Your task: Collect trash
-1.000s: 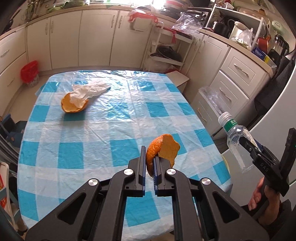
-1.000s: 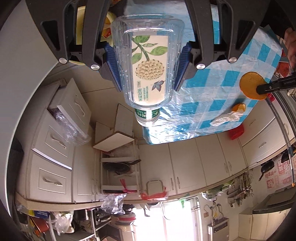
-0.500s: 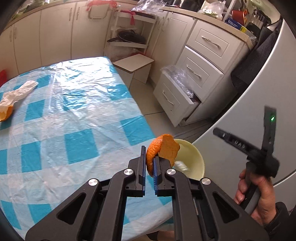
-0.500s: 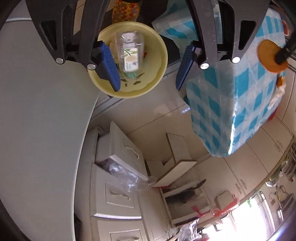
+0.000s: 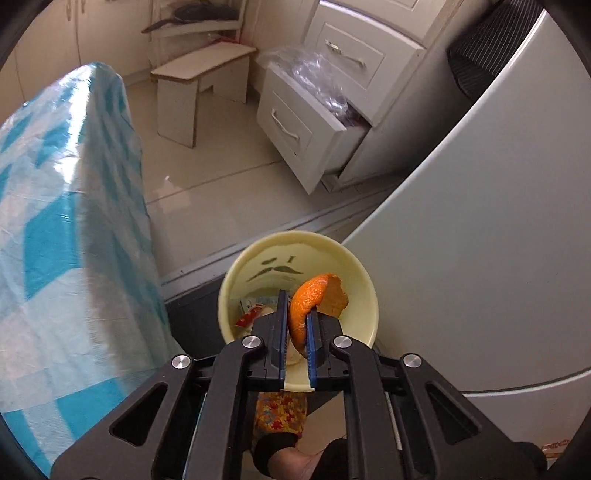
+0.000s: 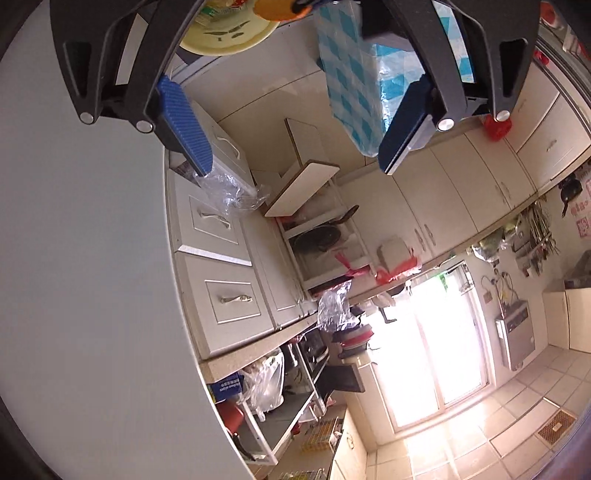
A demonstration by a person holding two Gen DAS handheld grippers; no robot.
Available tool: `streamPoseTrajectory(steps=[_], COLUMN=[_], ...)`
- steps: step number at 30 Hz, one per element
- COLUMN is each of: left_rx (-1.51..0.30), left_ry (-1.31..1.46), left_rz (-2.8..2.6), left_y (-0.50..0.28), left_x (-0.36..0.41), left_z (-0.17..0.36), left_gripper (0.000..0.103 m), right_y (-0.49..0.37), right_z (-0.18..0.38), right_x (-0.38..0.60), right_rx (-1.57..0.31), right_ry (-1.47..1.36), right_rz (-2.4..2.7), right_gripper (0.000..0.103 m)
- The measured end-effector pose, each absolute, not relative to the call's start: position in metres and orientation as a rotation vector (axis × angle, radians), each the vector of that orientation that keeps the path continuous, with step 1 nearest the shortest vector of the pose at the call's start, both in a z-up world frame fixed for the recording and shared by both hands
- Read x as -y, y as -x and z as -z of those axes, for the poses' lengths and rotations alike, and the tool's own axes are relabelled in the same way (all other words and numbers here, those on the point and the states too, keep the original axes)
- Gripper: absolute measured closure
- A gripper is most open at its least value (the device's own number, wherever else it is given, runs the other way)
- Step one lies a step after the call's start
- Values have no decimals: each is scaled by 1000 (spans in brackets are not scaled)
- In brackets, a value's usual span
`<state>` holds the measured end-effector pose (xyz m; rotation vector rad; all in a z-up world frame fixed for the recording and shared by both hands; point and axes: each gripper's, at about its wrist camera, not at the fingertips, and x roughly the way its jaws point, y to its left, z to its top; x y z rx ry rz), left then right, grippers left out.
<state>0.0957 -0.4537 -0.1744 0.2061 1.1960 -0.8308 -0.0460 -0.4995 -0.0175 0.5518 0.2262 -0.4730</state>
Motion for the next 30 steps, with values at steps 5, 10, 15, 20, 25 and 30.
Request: streamPoseTrajectory(steps=[5, 10, 15, 20, 25, 30], left_rx=[-1217, -1144, -1026, -917, -811, -745], left_ry=[-184, -151, -156, -152, -136, -128], left_rz=[843, 861, 781, 577, 383, 236], left_y=[-89, -98, -107, -126, -147, -163], left_x=[464, 432, 361, 259, 156, 68], left_z=[183, 157, 121, 84, 44, 19], left_gripper=[63, 44, 35, 26, 17, 13], right_y=[38, 34, 22, -2, -32, -54], right_z=[18, 13, 8, -3, -12, -15], right_x=[509, 502, 483, 445, 385, 324], right_rx=[-236, -224, -234, -267, -310, -343], right_ry=[-581, -585, -564, -511, -398, -285], right_rz=[476, 465, 440, 368, 253, 155], right_gripper=[15, 14, 13, 11, 9, 9])
